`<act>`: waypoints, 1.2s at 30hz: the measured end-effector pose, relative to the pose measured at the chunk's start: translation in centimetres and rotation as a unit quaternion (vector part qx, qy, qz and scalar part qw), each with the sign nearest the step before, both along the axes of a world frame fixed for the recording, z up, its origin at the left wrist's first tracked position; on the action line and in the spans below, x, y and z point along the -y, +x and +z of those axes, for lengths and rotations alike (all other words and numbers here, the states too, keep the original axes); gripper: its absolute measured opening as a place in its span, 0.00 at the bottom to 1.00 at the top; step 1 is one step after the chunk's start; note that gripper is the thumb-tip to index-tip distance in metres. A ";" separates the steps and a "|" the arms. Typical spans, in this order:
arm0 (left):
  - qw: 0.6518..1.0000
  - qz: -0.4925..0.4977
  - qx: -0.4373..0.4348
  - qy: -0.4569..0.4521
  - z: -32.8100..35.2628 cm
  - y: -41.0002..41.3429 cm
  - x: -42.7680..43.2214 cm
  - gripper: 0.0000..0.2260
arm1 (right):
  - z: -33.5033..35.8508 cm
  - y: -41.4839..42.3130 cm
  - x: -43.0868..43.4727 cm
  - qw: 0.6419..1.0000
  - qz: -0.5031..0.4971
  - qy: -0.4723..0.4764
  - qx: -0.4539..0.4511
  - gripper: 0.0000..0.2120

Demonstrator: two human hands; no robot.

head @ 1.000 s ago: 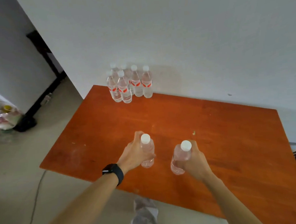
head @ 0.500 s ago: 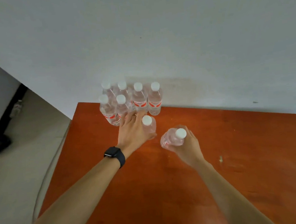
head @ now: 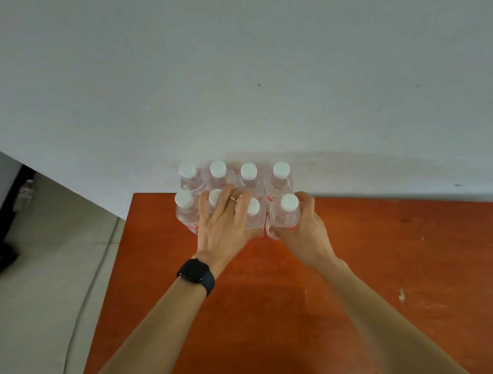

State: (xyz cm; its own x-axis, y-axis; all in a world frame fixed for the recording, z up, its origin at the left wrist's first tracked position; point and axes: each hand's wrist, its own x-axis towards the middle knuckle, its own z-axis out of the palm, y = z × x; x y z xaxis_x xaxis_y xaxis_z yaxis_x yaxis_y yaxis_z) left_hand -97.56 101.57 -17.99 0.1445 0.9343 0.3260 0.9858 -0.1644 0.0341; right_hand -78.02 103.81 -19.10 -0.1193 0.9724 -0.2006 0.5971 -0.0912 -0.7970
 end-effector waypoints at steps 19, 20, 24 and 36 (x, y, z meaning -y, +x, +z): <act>0.998 -0.017 -0.059 -0.030 0.8 -0.6 -0.6 0.42 | -4.1 -1.2 0.1 0.995 -0.013 -0.095 -0.039 0.44; 0.997 -0.014 -0.062 -0.033 0.9 -0.6 -0.6 0.43 | -4.0 -1.2 0.1 0.995 -0.010 -0.096 -0.035 0.44; 0.997 -0.006 -0.061 -0.047 1.1 -0.3 -0.5 0.42 | -3.5 -0.8 -0.2 0.993 0.009 -0.115 -0.015 0.43; 0.993 0.034 -0.064 -0.092 4.0 3.7 2.1 0.32 | 1.9 6.6 5.7 0.994 0.018 -0.090 0.052 0.30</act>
